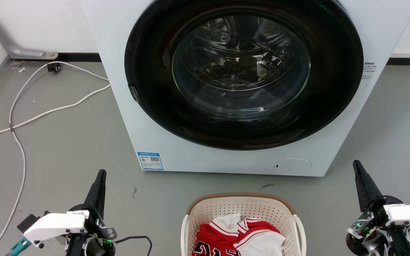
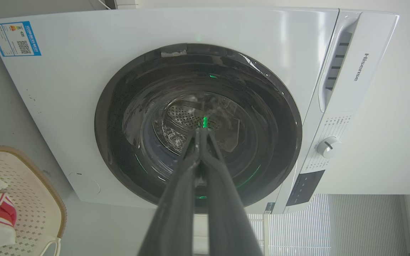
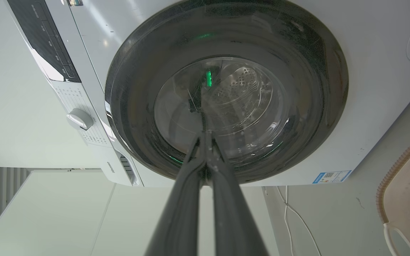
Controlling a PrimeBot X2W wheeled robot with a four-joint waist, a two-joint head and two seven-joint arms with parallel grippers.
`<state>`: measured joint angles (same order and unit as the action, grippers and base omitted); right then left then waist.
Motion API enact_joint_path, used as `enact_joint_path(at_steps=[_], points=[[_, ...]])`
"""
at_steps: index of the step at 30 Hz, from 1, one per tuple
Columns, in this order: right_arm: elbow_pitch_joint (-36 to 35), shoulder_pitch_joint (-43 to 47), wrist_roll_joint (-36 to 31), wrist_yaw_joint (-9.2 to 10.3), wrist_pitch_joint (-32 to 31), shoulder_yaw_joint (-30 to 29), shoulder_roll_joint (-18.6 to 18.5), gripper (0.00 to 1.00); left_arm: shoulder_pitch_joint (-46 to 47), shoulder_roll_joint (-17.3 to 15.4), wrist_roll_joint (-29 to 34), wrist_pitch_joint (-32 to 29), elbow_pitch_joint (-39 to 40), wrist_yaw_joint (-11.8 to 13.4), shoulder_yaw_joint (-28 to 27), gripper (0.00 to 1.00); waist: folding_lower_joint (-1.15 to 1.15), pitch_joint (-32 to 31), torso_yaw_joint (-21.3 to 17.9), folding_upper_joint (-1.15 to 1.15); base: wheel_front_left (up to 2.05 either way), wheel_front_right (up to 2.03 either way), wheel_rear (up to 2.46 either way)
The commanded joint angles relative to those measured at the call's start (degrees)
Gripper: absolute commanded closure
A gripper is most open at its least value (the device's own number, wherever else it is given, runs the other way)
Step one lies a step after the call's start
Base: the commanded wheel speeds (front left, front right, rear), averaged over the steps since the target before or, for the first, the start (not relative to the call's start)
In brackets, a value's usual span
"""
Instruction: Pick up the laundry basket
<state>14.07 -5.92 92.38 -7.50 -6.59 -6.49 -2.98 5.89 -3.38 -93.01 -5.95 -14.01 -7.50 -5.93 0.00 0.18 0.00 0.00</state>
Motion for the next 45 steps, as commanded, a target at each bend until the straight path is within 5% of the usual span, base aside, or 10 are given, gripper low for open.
enact_joint_path(at_steps=[1, 45], points=[[0.1, -0.6, 0.1, 0.02, -0.1, -0.1, 0.1, 1.0, 0.6, 0.0, 0.1, -0.3, -0.1, -0.1, -0.1, 1.0, 0.0, 0.0, 0.0, 0.0, 0.0, 0.0, 0.0], [0.1, -0.6, 0.0, 0.02, -0.1, -0.1, 0.1, 1.0, 0.6, 0.3, 0.5, -0.4, -0.1, -0.1, -0.5, 1.0, 0.0, 0.0, 0.0, 0.0, 0.0, 0.0, 0.0]])
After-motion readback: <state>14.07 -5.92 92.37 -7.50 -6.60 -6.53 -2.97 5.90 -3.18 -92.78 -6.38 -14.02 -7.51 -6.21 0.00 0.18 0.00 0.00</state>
